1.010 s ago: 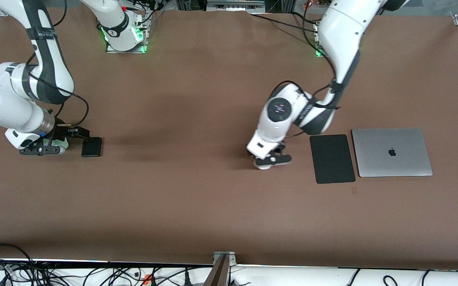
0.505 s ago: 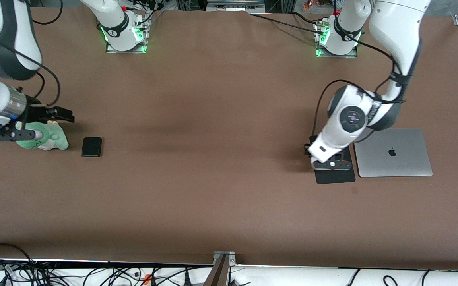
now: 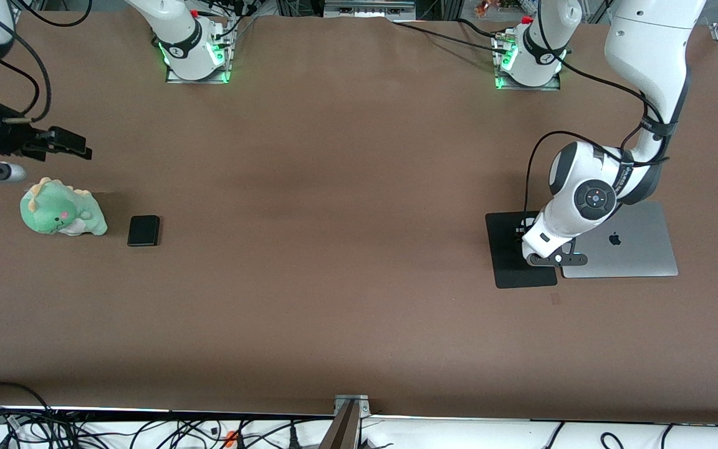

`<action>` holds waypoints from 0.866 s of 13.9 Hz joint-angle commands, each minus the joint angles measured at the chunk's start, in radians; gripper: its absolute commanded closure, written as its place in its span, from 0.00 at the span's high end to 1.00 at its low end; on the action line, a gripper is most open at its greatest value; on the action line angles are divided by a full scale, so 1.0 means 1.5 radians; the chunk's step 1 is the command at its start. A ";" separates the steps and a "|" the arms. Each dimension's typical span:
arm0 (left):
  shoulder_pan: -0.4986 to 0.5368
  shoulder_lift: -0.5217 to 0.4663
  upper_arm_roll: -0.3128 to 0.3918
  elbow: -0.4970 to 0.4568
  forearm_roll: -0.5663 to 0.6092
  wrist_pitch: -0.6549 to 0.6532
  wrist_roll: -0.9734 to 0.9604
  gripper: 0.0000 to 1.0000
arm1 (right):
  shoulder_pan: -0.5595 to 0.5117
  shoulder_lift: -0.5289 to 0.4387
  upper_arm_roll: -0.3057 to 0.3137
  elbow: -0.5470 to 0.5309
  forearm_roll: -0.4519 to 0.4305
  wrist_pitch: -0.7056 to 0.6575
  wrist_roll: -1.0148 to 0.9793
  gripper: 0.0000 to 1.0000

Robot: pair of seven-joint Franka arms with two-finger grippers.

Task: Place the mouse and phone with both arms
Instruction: 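Release the phone while the left gripper carries the mouse onto the pad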

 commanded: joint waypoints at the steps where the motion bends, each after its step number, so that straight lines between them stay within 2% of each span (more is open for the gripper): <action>1: -0.002 0.009 0.003 0.000 0.010 0.011 0.001 0.48 | -0.048 0.004 0.041 0.096 -0.006 -0.093 0.016 1.00; 3: -0.002 0.010 0.003 0.001 0.000 0.018 0.001 1.00 | -0.057 -0.002 0.054 0.117 -0.025 -0.120 0.017 1.00; 7: -0.002 -0.010 0.003 0.000 -0.025 0.009 0.000 1.00 | -0.059 -0.022 0.054 0.120 -0.030 -0.144 0.020 1.00; 8: -0.001 -0.031 0.003 -0.002 -0.025 -0.003 -0.001 1.00 | -0.059 -0.031 0.052 0.120 -0.030 -0.142 0.020 1.00; 12: 0.017 -0.151 0.000 0.005 -0.026 -0.142 0.000 1.00 | -0.058 -0.032 0.040 0.120 -0.029 -0.132 0.020 1.00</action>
